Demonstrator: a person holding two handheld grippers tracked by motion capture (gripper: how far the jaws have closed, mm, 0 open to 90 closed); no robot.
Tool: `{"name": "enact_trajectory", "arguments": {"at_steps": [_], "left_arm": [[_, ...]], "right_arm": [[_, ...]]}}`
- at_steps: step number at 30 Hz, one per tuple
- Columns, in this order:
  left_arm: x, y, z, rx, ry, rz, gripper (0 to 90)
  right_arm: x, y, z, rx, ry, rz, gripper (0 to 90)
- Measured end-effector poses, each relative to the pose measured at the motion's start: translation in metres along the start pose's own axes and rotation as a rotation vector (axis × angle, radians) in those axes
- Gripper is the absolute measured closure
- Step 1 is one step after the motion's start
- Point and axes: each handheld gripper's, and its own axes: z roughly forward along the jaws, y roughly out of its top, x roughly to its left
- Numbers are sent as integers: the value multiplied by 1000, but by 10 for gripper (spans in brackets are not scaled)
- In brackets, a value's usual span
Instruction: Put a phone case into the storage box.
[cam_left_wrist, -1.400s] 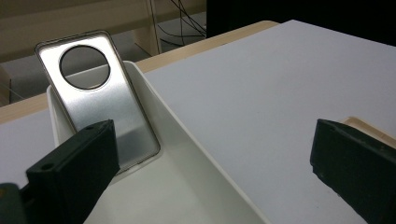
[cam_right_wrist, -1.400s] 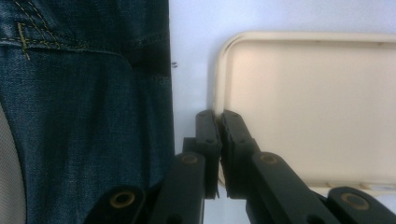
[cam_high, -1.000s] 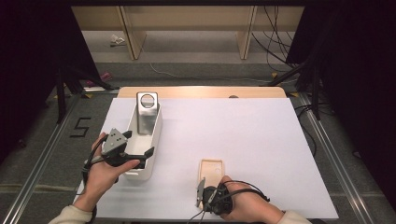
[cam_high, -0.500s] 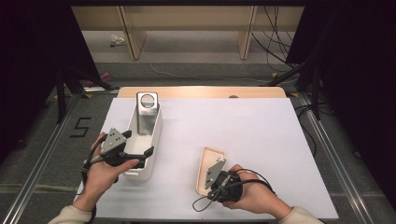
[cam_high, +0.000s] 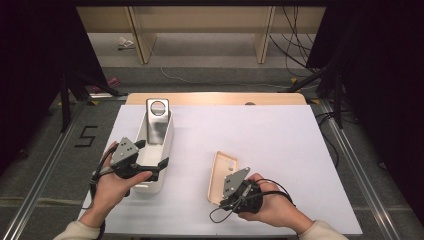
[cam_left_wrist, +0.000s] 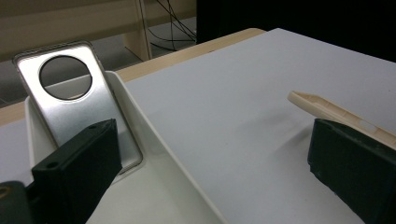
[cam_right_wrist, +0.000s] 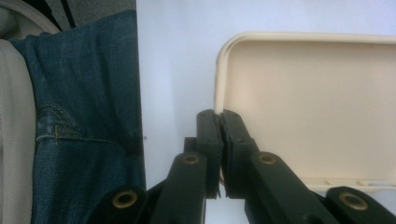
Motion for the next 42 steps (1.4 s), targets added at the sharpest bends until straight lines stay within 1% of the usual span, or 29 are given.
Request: {"name": "enact_trajectory", "arguments": {"at_steps": [4,7,9,16,21,23,25,27,30,31,33,37,38,41,42], "left_arm": [[-6,4,3,9,-23,-12,38],[-12,7,5,12,-51,-25,46],[-16,11,7,12,-61,-23,50],[-23,23,16,7,-88,-30,65],[-30,31,28,19,-117,-28,79],[-35,35,34,26,-128,-31,91],[-40,39,42,28,-131,-26,101],[-47,44,50,37,-151,-14,105],[-56,52,63,68,-180,-1,112],[-59,56,69,85,-192,1,115],[-63,61,80,112,-203,-4,126],[-71,68,99,156,-219,-14,144],[-72,69,102,165,-221,-12,147],[-77,72,115,199,-225,-28,153],[-77,73,117,207,-229,-26,154]], "right_arm": [[-2,-1,0,-9,2,1,880],[-2,-2,-1,-23,-4,-1,880],[-3,-2,-2,-40,-13,0,880],[-7,-7,-9,-67,-35,7,880],[-11,-15,-17,-89,-54,24,880],[-12,-17,-19,-93,-59,29,880],[-13,-20,-20,-95,-66,32,880],[-13,-21,-21,-91,-70,33,880],[-13,-22,-23,-97,-73,34,880],[-13,-22,-23,-96,-73,34,880],[-12,-22,-24,-98,-75,35,880],[-12,-21,-24,-94,-83,30,880],[-11,-21,-25,-96,-85,30,880],[-11,-20,-24,-98,-89,21,880],[-11,-20,-24,-97,-91,20,880]]}}
